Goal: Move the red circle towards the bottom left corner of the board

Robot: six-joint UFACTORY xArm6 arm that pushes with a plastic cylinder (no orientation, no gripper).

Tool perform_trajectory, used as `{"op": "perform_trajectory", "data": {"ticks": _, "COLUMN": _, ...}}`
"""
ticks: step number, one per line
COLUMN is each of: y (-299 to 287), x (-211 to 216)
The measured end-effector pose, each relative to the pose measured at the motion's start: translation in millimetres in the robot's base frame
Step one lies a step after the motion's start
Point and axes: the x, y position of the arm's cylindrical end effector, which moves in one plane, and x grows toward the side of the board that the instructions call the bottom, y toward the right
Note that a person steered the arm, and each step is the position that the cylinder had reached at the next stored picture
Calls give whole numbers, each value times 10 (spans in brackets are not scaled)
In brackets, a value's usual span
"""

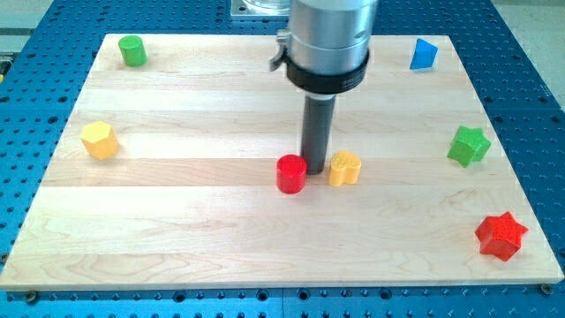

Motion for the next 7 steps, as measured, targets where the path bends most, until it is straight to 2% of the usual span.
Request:
{"op": "perform_trajectory", "data": {"ticks": 1, "y": -307, "x": 374}}
{"op": "perform_trajectory", "data": {"ticks": 3, "y": -556, "x": 532}}
{"op": "perform_trajectory", "data": {"ticks": 4, "y": -662, "x": 953}}
{"op": "perform_trajectory", "data": {"ticks": 7, "y": -1269, "x": 1046}}
